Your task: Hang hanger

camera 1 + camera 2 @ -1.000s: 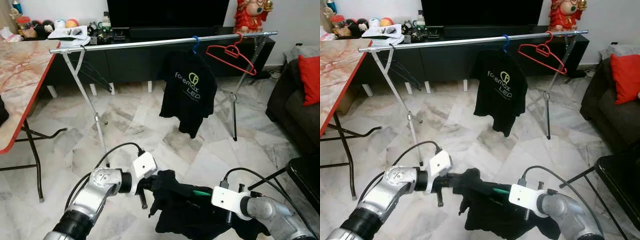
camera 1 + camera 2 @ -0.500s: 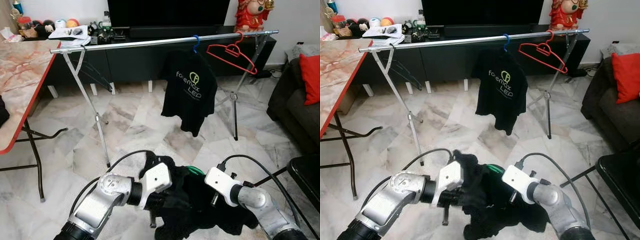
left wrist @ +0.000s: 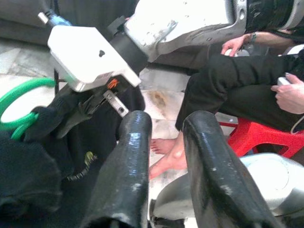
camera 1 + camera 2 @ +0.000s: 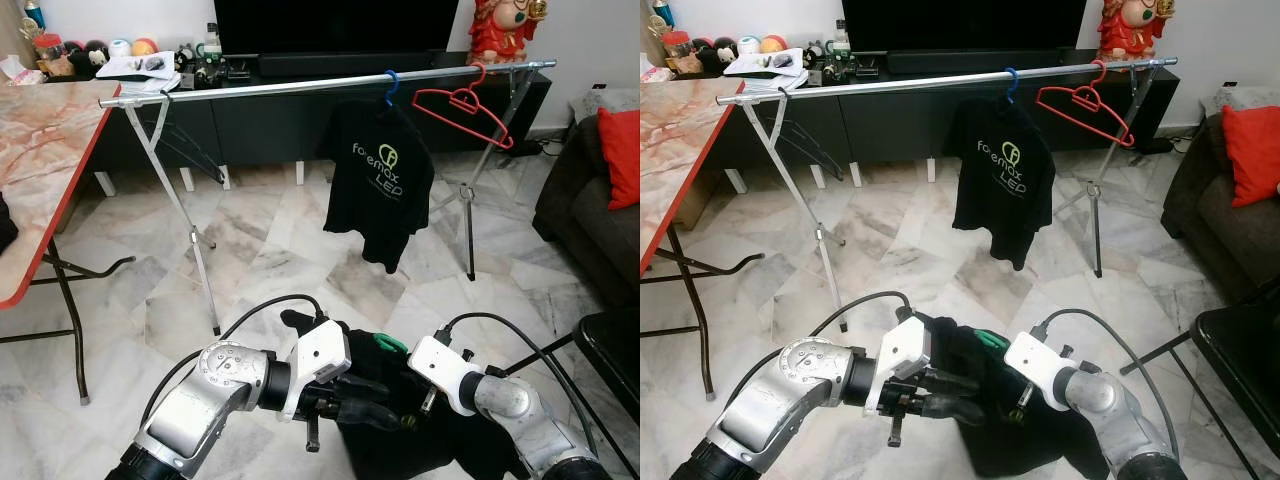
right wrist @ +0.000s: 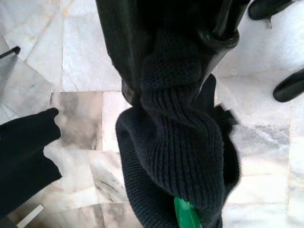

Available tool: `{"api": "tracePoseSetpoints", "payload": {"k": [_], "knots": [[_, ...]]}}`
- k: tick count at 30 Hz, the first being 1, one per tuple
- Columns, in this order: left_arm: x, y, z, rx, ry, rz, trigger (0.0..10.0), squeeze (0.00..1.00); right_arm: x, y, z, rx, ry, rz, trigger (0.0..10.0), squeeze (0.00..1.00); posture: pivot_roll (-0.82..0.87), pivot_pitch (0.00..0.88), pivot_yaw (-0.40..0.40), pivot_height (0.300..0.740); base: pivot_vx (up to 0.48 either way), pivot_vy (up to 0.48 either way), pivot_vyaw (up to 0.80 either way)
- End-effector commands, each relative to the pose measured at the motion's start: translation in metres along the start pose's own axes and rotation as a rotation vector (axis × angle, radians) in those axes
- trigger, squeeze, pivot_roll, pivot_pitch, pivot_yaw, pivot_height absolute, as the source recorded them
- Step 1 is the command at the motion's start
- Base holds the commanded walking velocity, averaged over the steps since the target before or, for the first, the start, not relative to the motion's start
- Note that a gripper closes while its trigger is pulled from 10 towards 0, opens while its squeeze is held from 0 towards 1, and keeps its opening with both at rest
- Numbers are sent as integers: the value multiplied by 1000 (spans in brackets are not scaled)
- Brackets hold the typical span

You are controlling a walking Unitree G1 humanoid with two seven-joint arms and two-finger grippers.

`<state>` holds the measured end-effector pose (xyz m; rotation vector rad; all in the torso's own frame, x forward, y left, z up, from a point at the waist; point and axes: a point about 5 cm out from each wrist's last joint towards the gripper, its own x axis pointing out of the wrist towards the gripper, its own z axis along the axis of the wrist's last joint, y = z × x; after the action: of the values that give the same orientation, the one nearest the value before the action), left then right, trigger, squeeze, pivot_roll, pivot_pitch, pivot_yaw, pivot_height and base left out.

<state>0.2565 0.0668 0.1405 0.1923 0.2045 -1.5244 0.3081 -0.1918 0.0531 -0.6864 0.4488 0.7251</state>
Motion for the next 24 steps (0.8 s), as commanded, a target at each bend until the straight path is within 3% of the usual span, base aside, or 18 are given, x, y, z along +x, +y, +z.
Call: {"api": "tracePoseSetpoints", "payload": {"k": [1,6,8,9,14,17,18,19,20,24], "knots": [[-5,4,0,4,16,31,10000,1000,-1,-2,7,-11,-50,40,0,0,-44,97,11,740,0,0,0],[-16,8,-8,9,84,57,10000,1000,-3,8,3,-64,-65,153,0,0,-37,98,9,740,0,0,0],[-23,9,-15,22,134,65,10000,1000,-8,17,-2,-82,-66,280,0,0,-37,98,9,740,0,0,0],[-28,10,-21,10,162,73,10000,1000,-20,28,-12,-122,-41,467,0,0,-37,95,4,740,0,0,0],[-30,13,-29,-1,181,99,10000,1000,-29,29,-14,-126,-32,596,0,0,-37,93,-2,740,0,0,0],[-26,11,-30,-1,180,90,10000,1000,-29,24,-11,-135,-42,613,0,0,-36,89,-9,740,0,0,0],[-25,11,-28,1,176,85,10000,522,-27,22,-8,-134,-49,604,0,0,-33,87,-12,740,0,0,0],[-24,11,-27,3,173,82,10000,522,-26,20,-7,-134,-54,598,0,0,-32,86,-14,740,0,0,0],[-23,10,-25,6,163,71,10000,0,-24,17,-3,-135,-66,578,0,0,-29,85,-18,740,0,0,0],[-26,4,-25,-13,160,22,10000,0,-22,11,6,-148,-93,560,0,0,-24,81,-27,740,0,0,0]]}}
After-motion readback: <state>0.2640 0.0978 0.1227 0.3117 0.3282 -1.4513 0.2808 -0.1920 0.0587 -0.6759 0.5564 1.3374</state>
